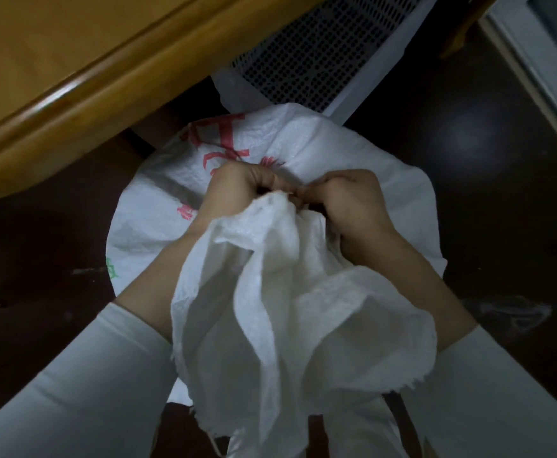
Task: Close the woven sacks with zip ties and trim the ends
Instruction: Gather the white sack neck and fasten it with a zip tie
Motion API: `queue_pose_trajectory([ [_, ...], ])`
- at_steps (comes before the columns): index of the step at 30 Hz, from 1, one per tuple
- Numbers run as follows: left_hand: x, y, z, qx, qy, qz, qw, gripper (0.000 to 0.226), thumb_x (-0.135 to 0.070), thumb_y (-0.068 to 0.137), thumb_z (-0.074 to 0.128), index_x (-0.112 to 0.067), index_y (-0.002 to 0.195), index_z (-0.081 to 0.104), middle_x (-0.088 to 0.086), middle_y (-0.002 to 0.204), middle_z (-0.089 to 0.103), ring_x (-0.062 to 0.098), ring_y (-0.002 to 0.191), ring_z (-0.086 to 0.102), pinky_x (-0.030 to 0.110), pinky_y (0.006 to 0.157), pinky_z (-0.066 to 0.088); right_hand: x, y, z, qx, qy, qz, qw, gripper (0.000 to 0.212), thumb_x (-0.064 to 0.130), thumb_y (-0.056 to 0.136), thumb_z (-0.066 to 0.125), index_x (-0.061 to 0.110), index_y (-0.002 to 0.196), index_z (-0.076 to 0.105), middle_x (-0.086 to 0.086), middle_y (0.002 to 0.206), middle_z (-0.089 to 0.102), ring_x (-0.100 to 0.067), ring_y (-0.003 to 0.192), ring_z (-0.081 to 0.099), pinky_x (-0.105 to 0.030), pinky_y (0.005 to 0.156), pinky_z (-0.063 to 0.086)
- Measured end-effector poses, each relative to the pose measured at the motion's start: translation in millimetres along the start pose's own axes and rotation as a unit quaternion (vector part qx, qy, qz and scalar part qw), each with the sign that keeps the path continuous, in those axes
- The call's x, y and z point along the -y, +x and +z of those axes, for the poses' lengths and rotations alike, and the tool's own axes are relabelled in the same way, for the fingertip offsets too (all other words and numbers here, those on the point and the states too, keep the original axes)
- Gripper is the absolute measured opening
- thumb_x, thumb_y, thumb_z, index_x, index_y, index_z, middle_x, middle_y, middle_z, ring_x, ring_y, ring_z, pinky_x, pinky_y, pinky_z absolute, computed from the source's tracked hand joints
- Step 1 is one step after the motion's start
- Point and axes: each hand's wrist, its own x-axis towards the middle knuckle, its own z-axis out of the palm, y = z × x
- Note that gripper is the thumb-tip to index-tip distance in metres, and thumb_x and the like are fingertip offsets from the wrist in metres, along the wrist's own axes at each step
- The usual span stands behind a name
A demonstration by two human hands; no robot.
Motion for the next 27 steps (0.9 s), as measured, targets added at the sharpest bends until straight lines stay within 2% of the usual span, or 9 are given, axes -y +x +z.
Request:
queue_pose_trajectory([
  [2, -2, -2, 11, -0.029, -0.007, 0.002, 1.0, 0.007, -0.013, 0.072, 0.077, -0.02, 0.074, 0.076, 0.007, 0.087, 0.074, 0.02, 0.089, 0.069, 0.028, 0.092, 0.052, -1, 0, 1, -0.002, -0.017, -0.019, 1.0, 0.017, -0.001, 0.066, 0.063, -0.006, 0.055, 0.052, -0.013, 0.054, 0.046, -0.027, 0.06, 0.045, -0.041, 0.058, 0.042],
  [6, -13, -2, 13, -0.038, 0.019, -0.039, 0.998, 0.009, -0.015, 0.078, 0.072, -0.021, 0.072, 0.074, -0.014, 0.072, 0.072, 0.019, 0.086, 0.065, 0.024, 0.096, 0.046, -5, -3, 4, 0.005, 0.006, -0.021, 1.0, 0.016, 0.011, 0.059, 0.059, 0.009, 0.046, 0.049, -0.008, 0.051, 0.044, -0.026, 0.062, 0.046, -0.042, 0.061, 0.042],
  [10, -22, -15, 14, -0.089, 0.133, -0.01, 0.987, 0.011, -0.03, 0.077, 0.07, -0.02, 0.081, 0.071, 0.012, 0.109, 0.062, 0.022, 0.11, 0.048, 0.016, 0.092, 0.034, -7, -1, 6, 0.0, 0.022, -0.041, 0.999, 0.018, -0.001, 0.075, 0.058, 0.001, 0.058, 0.055, -0.016, 0.063, 0.047, -0.026, 0.066, 0.047, -0.039, 0.066, 0.044],
  [13, -24, -20, 8, -0.081, 0.165, -0.076, 0.98, 0.012, -0.045, 0.075, 0.066, -0.036, 0.083, 0.067, 0.008, 0.125, 0.047, 0.027, 0.126, 0.035, 0.039, 0.109, 0.029, -10, 1, 8, -0.02, 0.091, -0.003, 0.996, 0.026, -0.005, 0.069, 0.059, 0.008, 0.048, 0.052, -0.012, 0.06, 0.043, -0.025, 0.063, 0.043, -0.036, 0.063, 0.04],
  [16, -18, -41, 9, -0.06, 0.131, -0.092, 0.985, 0.015, -0.059, 0.061, 0.055, -0.044, 0.061, 0.053, 0.002, 0.102, 0.06, 0.033, 0.113, 0.051, 0.047, 0.101, 0.04, -12, -6, 10, -0.024, 0.125, 0.03, 0.991, 0.023, -0.007, 0.07, 0.061, 0.007, 0.053, 0.056, -0.006, 0.048, 0.043, -0.021, 0.05, 0.041, -0.029, 0.053, 0.037],
  [19, -12, -64, 26, -0.119, 0.042, -0.071, 0.989, 0.009, -0.041, 0.063, 0.054, -0.036, 0.059, 0.049, -0.004, 0.071, 0.058, 0.034, 0.097, 0.059, 0.042, 0.095, 0.046, -8, -25, 8, 0.056, 0.124, -0.003, 0.991, 0.022, -0.004, 0.082, 0.058, 0.005, 0.062, 0.057, 0.001, 0.043, 0.045, -0.012, 0.039, 0.034, -0.019, 0.039, 0.028],
  [21, -13, -75, 38, -0.157, -0.024, -0.074, 0.985, 0.014, -0.034, 0.068, 0.063, -0.034, 0.06, 0.051, -0.013, 0.06, 0.059, 0.017, 0.084, 0.064, 0.046, 0.099, 0.043, 0, -35, 4, 0.14, 0.131, -0.009, 0.981, 0.02, -0.003, 0.09, 0.05, 0.002, 0.071, 0.055, 0.0, 0.053, 0.058, -0.007, 0.031, 0.028, -0.013, 0.033, 0.021],
  [23, -15, -81, 46, -0.179, -0.111, -0.076, 0.975, 0.008, -0.036, 0.064, 0.064, -0.029, 0.062, 0.06, -0.014, 0.059, 0.065, 0.006, 0.066, 0.062, 0.046, 0.096, 0.047, 8, -42, -3, 0.189, 0.112, -0.004, 0.976, 0.023, -0.001, 0.093, 0.045, 0.002, 0.072, 0.051, -0.001, 0.061, 0.065, -0.005, 0.027, 0.025, -0.009, 0.033, 0.016],
  [27, -15, -90, 58, -0.205, -0.173, -0.086, 0.96, 0.02, -0.031, 0.063, 0.067, -0.017, 0.075, 0.073, -0.001, 0.071, 0.069, 0.008, 0.073, 0.064, 0.026, 0.077, 0.053, 13, -54, -8, 0.18, 0.043, 0.043, 0.982, 0.03, 0.001, 0.094, 0.043, 0.004, 0.065, 0.05, -0.012, 0.064, 0.054, -0.007, 0.03, 0.029, -0.01, 0.031, 0.014],
])
